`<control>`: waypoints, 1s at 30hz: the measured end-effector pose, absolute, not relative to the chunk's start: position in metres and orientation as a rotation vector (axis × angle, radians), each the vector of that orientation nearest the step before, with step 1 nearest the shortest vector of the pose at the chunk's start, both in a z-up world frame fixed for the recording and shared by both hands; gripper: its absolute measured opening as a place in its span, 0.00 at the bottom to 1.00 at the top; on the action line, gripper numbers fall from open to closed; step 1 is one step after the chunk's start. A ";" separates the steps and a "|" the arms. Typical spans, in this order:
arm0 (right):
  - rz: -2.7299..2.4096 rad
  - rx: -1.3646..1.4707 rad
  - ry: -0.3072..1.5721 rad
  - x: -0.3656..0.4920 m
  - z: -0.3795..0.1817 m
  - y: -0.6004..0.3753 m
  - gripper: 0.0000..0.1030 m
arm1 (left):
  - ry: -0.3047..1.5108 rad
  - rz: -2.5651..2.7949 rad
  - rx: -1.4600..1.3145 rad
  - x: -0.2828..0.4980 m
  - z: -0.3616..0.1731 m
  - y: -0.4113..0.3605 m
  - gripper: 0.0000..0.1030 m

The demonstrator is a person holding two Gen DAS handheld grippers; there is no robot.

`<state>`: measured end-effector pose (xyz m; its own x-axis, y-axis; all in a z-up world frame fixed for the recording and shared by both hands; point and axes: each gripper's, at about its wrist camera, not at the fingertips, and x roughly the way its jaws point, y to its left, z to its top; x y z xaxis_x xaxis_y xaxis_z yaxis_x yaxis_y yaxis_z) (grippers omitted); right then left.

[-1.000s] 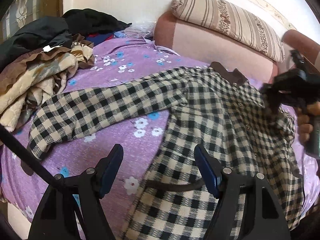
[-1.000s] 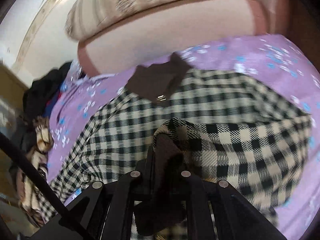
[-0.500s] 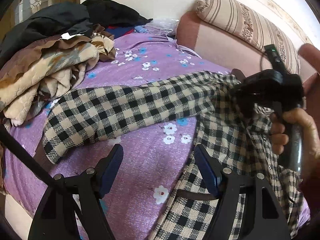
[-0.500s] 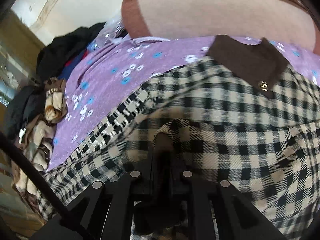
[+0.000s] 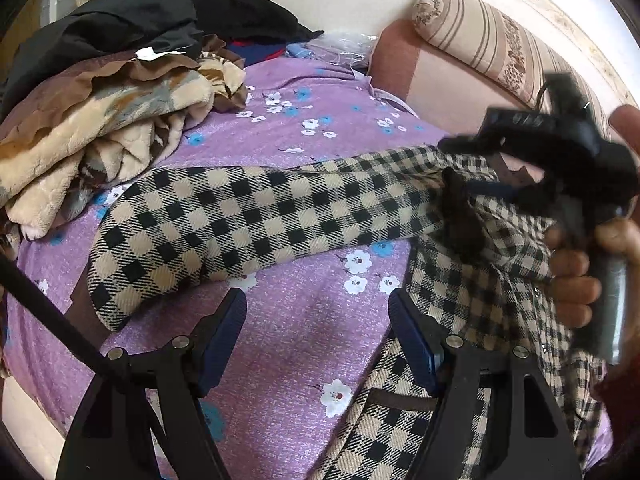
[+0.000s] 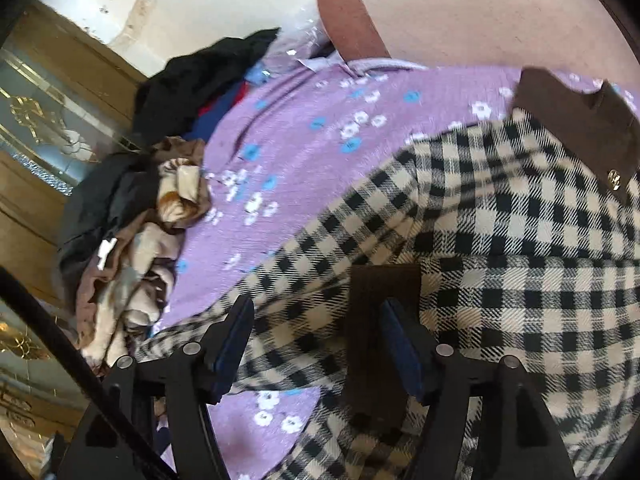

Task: Fold large clothes
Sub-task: 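Fold the held sleeve across the shirt body and open the right gripper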

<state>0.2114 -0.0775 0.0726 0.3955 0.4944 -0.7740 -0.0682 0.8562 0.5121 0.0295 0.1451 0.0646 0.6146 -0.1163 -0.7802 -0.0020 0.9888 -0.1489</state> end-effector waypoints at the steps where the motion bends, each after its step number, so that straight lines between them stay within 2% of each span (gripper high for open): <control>1: 0.374 0.429 1.104 0.209 0.078 -0.079 0.69 | 0.908 -0.072 -0.137 0.030 0.064 0.144 0.70; 7: 0.308 0.395 1.031 0.167 0.110 -0.144 0.69 | 0.898 -0.093 -0.095 0.029 0.064 0.133 0.70; 15: -0.122 0.372 1.025 0.083 0.098 -0.314 0.68 | 0.895 -0.139 -0.030 0.031 0.056 0.105 0.70; 16: -0.155 0.377 1.040 0.073 0.092 -0.331 0.65 | 0.898 -0.149 -0.016 0.033 0.053 0.098 0.70; 18: -0.181 0.381 1.071 0.061 0.080 -0.352 0.39 | 0.904 -0.164 -0.002 0.036 0.048 0.086 0.70; 23: -0.186 0.420 1.095 0.055 0.053 -0.365 0.37 | 0.925 -0.155 0.050 0.041 0.034 0.067 0.70; 26: -0.269 0.341 1.149 0.058 0.039 -0.366 0.37 | 0.941 -0.154 0.073 0.041 0.029 0.062 0.70; 28: -0.318 0.294 1.137 0.055 0.045 -0.365 0.37 | 0.942 -0.153 0.073 0.040 0.029 0.064 0.70; 30: -0.333 0.228 1.044 0.049 0.071 -0.354 0.37 | 0.942 -0.153 0.059 0.040 0.030 0.068 0.70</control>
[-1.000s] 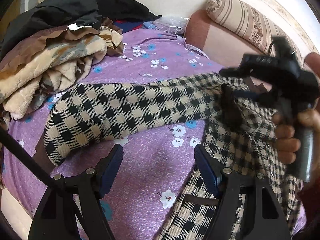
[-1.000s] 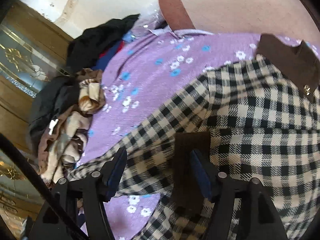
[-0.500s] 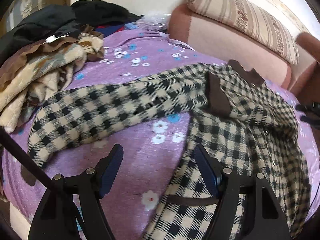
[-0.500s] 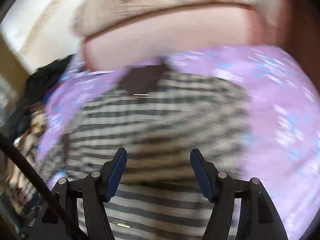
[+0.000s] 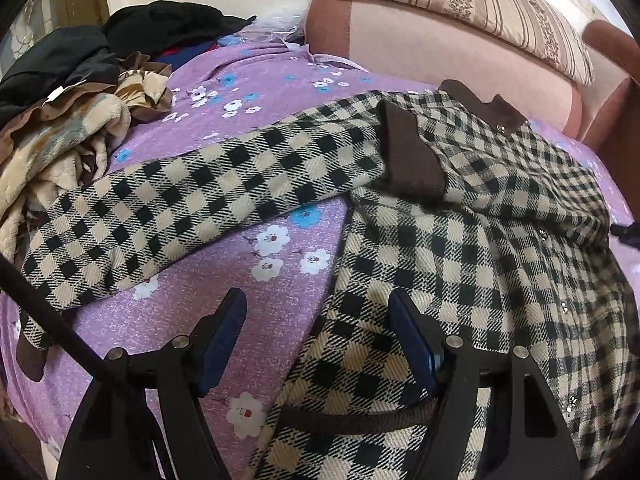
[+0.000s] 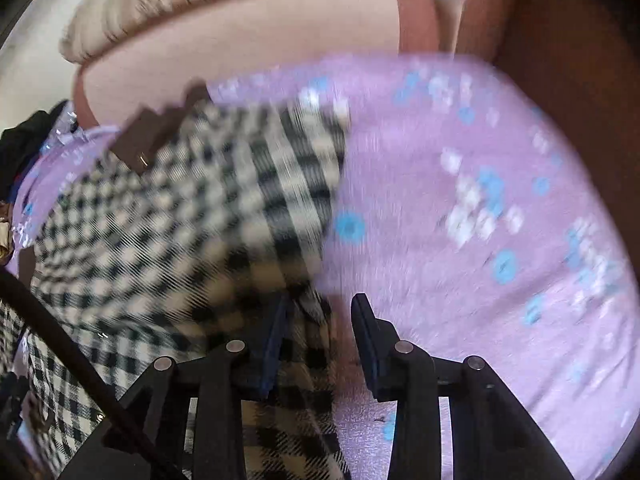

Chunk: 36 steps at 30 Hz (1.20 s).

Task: Fold large clothes
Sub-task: 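Fold the held sleeve across the shirt body and open the right gripper, then grasp the spread sleeve cuff with the left gripper and lift it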

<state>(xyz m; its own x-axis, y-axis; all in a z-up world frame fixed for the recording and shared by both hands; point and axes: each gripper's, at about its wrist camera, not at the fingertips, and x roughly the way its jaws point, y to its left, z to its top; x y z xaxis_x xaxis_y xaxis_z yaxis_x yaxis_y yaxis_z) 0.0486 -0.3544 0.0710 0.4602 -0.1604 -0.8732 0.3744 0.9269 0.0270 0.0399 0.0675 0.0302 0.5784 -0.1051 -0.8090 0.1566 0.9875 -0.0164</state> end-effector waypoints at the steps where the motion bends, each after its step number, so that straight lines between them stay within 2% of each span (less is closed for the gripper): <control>1: -0.318 0.210 1.011 0.047 0.081 -0.347 0.37 | 0.944 -0.150 0.051 0.040 0.031 0.070 0.70; 5: -0.185 0.202 0.978 0.058 0.099 -0.306 0.37 | 0.961 -0.131 0.012 0.043 0.031 0.081 0.70; 13: -0.062 0.141 1.107 0.104 0.045 -0.220 0.37 | 0.925 -0.048 -0.070 0.045 0.046 0.126 0.70; 15: -0.078 0.108 1.121 0.109 0.034 -0.208 0.40 | 0.921 -0.017 -0.109 0.045 0.049 0.145 0.70; 20: -0.075 0.123 1.117 0.109 0.041 -0.209 0.42 | 0.915 0.064 -0.250 0.036 0.052 0.203 0.70; 25: -0.022 0.224 1.065 0.081 0.067 -0.215 0.49 | 0.940 0.042 -0.499 0.010 0.041 0.253 0.70; 28: 0.011 0.244 1.047 0.058 0.079 -0.216 0.53 | 0.968 -0.005 -0.588 0.005 0.027 0.256 0.70; 33: 0.037 0.286 1.006 0.016 0.095 -0.223 0.58 | 0.943 -0.011 -0.579 0.012 0.023 0.245 0.76; 36: 0.032 0.299 0.982 -0.004 0.097 -0.232 0.59 | 0.917 0.028 -0.618 0.021 0.022 0.254 0.77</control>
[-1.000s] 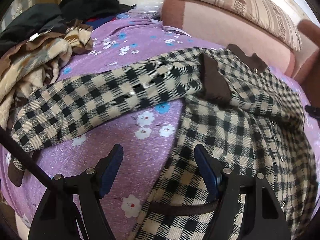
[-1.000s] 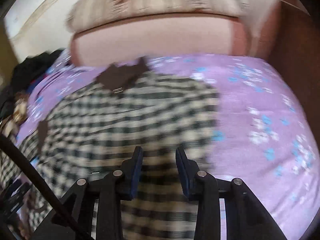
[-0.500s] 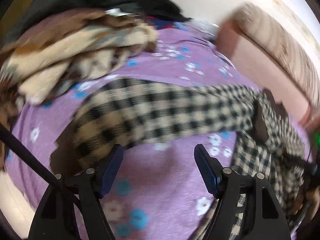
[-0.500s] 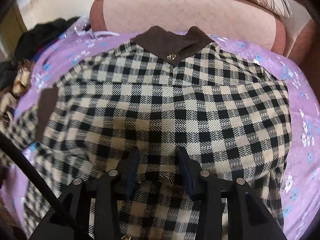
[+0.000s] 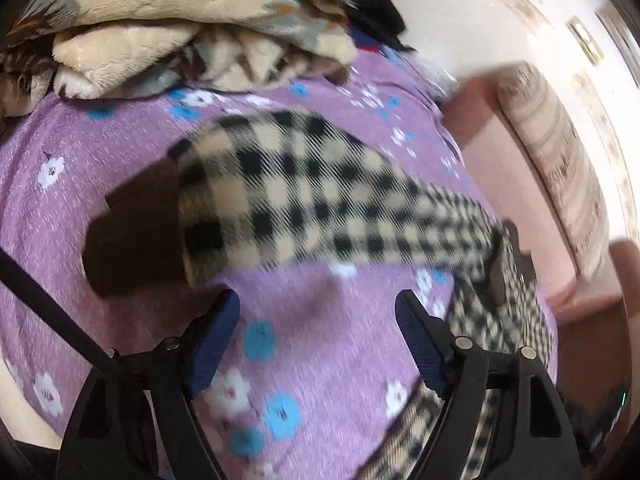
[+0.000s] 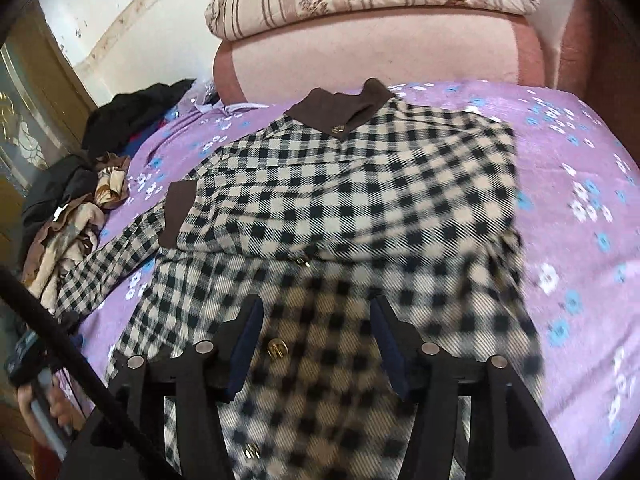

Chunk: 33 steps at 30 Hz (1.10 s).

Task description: Fold large clothes

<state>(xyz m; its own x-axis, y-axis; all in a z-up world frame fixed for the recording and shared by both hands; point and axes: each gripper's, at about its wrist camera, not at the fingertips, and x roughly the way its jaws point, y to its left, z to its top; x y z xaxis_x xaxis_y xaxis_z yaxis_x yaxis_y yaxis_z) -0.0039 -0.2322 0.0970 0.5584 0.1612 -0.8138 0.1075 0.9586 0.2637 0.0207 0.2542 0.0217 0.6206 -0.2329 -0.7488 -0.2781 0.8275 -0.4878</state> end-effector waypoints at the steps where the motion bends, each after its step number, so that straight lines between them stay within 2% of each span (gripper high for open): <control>1: 0.029 0.302 0.974 -0.010 0.097 -0.235 0.59 | 0.900 0.051 -0.639 0.024 0.021 0.260 0.77; 8: 0.005 0.312 0.946 -0.025 0.092 -0.249 0.59 | 0.840 0.191 -0.654 0.048 0.025 0.297 0.77; 10: 0.000 0.321 0.945 -0.025 0.090 -0.253 0.59 | 0.843 0.210 -0.652 0.057 0.027 0.305 0.70; 11: -0.004 0.321 0.943 -0.025 0.090 -0.254 0.59 | 0.852 0.223 -0.644 0.061 0.028 0.309 0.49; 12: -0.008 0.318 0.940 -0.026 0.089 -0.255 0.59 | 0.870 0.229 -0.634 0.066 0.028 0.313 0.23; 13: -0.012 0.311 0.938 -0.026 0.089 -0.256 0.59 | 0.897 0.221 -0.636 0.072 0.028 0.318 0.14; 18: -0.033 0.283 0.937 -0.026 0.087 -0.256 0.59 | 0.854 0.258 -0.669 0.075 0.044 0.340 0.11; 23: -0.038 0.280 0.939 -0.024 0.085 -0.256 0.59 | 0.865 0.276 -0.591 0.086 0.052 0.320 0.10; 29: -0.060 0.330 0.907 -0.028 0.093 -0.273 0.59 | 0.799 0.133 -0.421 0.100 0.098 0.249 0.10; 33: -0.093 0.382 0.875 -0.034 0.103 -0.297 0.59 | 0.783 -0.030 -0.361 0.118 0.125 0.173 0.10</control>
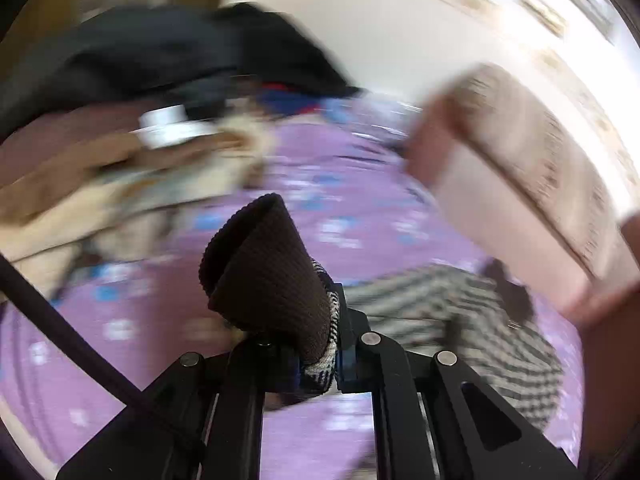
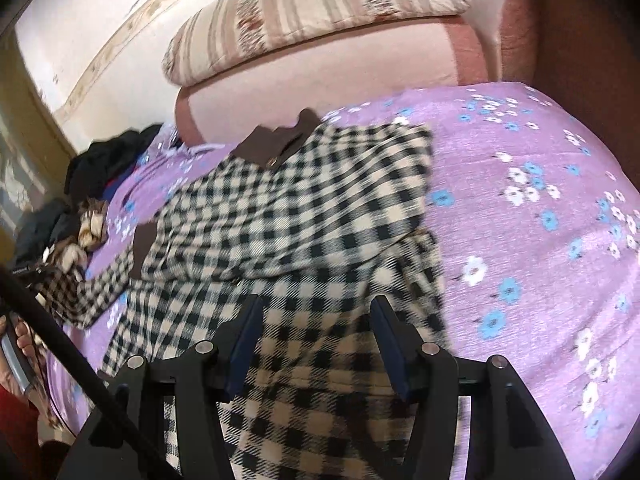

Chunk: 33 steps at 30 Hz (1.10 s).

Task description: Fold large clothes

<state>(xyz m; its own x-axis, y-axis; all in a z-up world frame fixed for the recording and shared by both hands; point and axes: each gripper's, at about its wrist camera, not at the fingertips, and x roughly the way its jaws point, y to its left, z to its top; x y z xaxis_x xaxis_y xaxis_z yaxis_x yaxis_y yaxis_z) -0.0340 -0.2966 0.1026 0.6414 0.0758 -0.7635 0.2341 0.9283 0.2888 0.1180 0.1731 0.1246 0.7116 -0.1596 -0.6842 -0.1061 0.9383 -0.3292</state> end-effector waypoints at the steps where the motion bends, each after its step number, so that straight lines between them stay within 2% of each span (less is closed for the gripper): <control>1: -0.102 0.400 0.866 -0.036 0.105 -0.304 0.59 | 0.783 -0.088 -0.341 0.123 0.130 0.144 0.10; 8: -0.161 0.491 0.824 -0.047 0.115 -0.348 0.59 | 0.835 -0.408 -0.240 0.126 0.131 -0.023 0.10; 14: -0.220 0.563 0.815 -0.051 0.111 -0.390 0.59 | 0.923 -0.588 -0.076 0.106 0.085 -0.142 0.11; 16: -0.238 0.572 0.817 -0.051 0.109 -0.400 0.59 | 0.978 -0.611 -0.010 0.099 0.062 -0.170 0.15; 18: -0.246 0.569 0.820 -0.050 0.107 -0.405 0.59 | 1.016 -0.628 0.022 0.095 0.047 -0.186 0.37; 21: -0.239 0.548 0.833 -0.046 0.104 -0.404 0.59 | 1.036 -0.651 0.028 0.086 0.041 -0.187 0.53; 23: -0.223 0.535 0.838 -0.042 0.104 -0.399 0.59 | 1.016 -0.669 0.032 0.076 0.051 -0.174 0.58; 28: -0.135 0.500 0.847 -0.034 0.100 -0.374 0.59 | 0.949 -0.628 0.068 0.043 0.082 -0.108 0.68; 33: -0.057 0.437 0.867 -0.020 0.096 -0.338 0.65 | 0.900 -0.430 0.131 0.026 0.080 -0.026 0.69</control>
<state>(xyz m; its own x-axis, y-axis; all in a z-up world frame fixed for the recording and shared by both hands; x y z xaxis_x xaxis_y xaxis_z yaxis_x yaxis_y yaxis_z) -0.0204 -0.3379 0.0959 0.6515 0.1266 -0.7480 0.2235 0.9102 0.3487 0.0259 -0.0260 0.0804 0.5433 -0.3070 -0.7814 0.4155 0.9071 -0.0675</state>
